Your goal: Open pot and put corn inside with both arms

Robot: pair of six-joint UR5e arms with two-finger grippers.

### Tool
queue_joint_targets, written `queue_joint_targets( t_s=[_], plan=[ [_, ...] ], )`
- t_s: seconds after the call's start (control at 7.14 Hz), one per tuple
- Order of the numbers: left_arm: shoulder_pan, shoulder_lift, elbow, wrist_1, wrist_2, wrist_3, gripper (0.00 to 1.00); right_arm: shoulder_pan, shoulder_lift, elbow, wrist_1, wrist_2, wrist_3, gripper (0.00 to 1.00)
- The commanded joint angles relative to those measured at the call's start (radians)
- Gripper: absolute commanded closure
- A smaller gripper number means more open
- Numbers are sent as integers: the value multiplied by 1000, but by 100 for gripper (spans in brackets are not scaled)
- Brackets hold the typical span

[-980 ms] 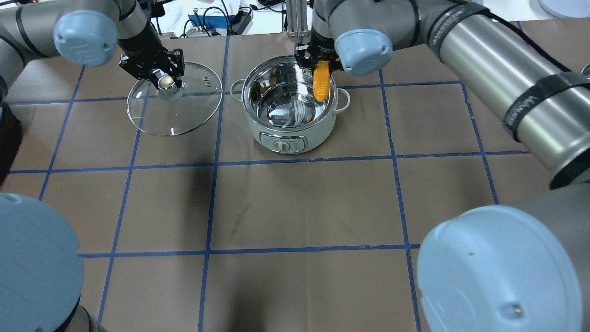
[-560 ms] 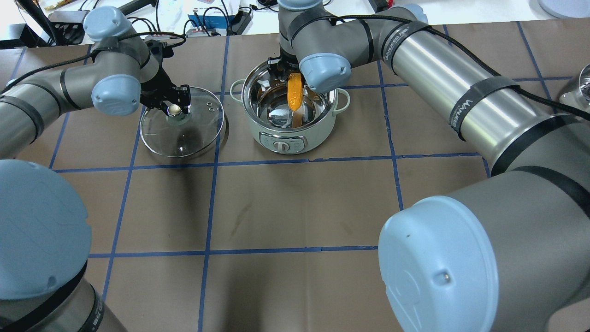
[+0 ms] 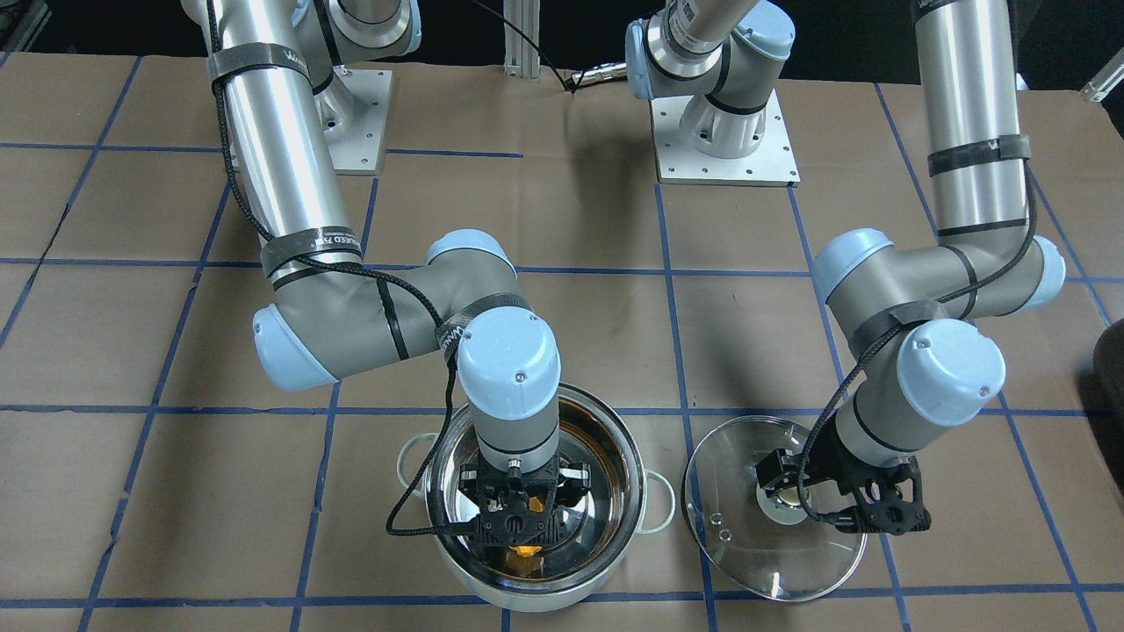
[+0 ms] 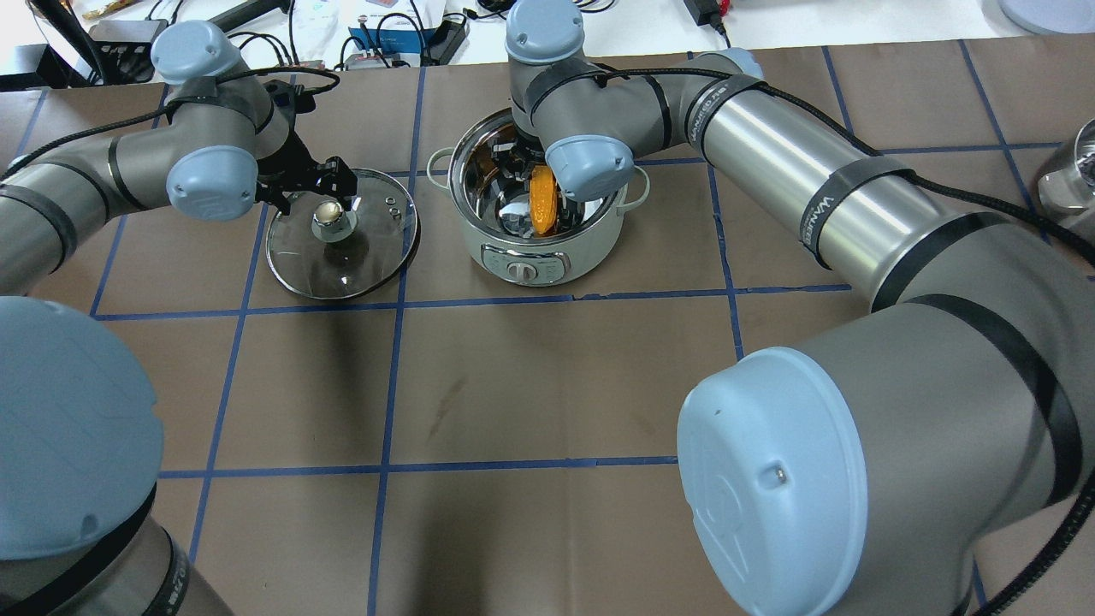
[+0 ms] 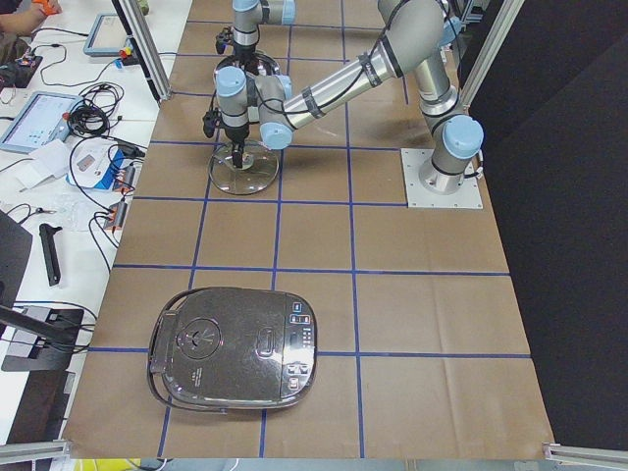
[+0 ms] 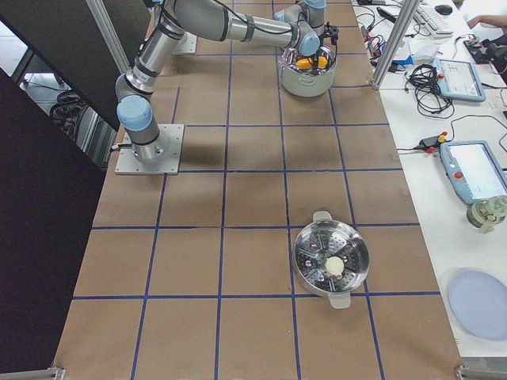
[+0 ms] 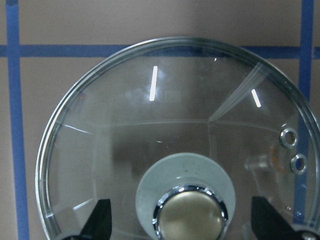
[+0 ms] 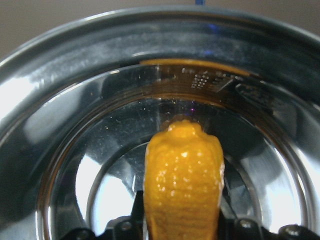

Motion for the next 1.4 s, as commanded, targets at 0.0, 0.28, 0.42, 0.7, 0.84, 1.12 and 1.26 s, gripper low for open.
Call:
queue_joint_targets(
  t_s=[0.0,0.28,0.42,0.7,0.84,1.12,1.26],
  plan=[
    [-3,157,49,-268,10,-43,0,0,-18,11,6,-14,5,0],
    [-56,280,103,-458,7,-51,0,-3,-132,23,88,-10,-1,0],
    [-103,347,144,-559,2,-62,0,-15,-203,31,145,-10,-12,0],
    [-130,371,154,-575,-1,-62,0,-81,-400,44,359,-2,-76,0],
    [-138,379,142,-580,2,-62,0,-148,-508,67,505,-1,-181,0],
    [-139,380,140,-594,-1,-62,0,-239,-680,243,609,1,-218,4],
    [-144,379,140,-594,-1,-62,0,-257,-729,303,582,-7,-224,3]
  ],
)
